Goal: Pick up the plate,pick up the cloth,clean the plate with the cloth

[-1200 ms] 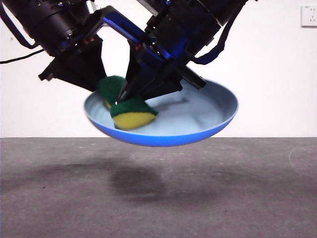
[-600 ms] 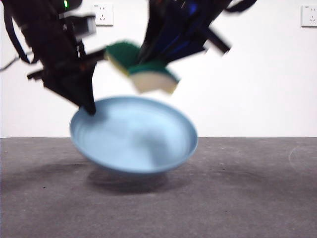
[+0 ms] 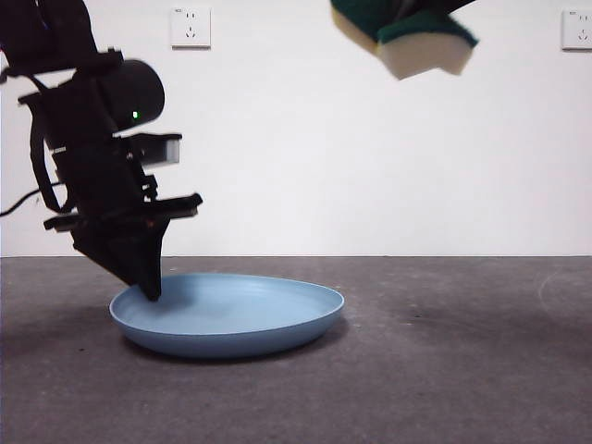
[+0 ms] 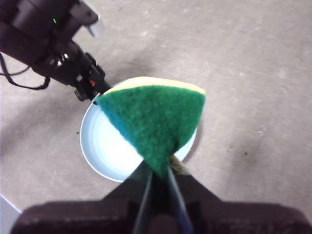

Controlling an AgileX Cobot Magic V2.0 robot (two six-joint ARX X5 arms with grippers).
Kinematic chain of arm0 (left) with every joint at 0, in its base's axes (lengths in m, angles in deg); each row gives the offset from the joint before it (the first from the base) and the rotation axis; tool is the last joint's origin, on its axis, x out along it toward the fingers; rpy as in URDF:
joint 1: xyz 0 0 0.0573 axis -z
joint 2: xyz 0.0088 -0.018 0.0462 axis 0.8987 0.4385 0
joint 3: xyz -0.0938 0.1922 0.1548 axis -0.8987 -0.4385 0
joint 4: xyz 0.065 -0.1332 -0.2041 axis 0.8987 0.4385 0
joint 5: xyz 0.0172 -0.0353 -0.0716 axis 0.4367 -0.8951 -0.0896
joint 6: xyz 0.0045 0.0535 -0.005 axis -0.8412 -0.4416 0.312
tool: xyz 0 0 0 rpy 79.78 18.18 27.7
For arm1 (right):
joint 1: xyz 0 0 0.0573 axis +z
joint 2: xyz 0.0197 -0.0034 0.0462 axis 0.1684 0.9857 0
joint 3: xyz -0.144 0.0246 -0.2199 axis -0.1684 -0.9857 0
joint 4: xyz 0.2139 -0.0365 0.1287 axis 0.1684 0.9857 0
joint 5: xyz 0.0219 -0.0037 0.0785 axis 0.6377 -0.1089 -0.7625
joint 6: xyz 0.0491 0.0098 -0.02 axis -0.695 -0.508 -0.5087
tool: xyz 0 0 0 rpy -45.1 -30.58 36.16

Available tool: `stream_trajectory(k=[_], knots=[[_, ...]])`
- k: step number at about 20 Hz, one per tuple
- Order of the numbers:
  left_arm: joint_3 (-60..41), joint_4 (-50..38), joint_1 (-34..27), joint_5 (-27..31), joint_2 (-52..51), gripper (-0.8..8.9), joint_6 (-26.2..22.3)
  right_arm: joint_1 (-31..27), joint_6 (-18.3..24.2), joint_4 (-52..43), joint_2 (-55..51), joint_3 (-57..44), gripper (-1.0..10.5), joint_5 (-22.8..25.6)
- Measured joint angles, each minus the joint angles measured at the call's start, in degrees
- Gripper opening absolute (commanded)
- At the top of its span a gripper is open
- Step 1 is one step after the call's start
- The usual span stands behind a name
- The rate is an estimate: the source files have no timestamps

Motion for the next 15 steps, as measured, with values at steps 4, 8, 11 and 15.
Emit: stream_trajectory(k=[4, 8, 11, 15], knots=[[0.0, -1.73, -0.02, 1.18, 0.24, 3.89, -0.11, -0.94, 0.0, 1.29, -0.68, 0.0, -0.2, 0.02], [0.0, -0.87, -0.02, 1.18, 0.24, 4.03, 0.81, -1.99, 0.15, 2.16, -0.68, 0.0, -0.2, 0.02], [0.0, 0.44, -0.02, 1.18, 0.04, 4.03, 3.65, -4.37, 0.17, 2.14, -0.11, 0.0, -0.2, 0.0], [-0.02, 1.36, 0.63, 1.18, -6.47, 4.02, 6.23, -9.25, 0.15, 2.08, 4.13, 0.0, -0.2, -0.04]])
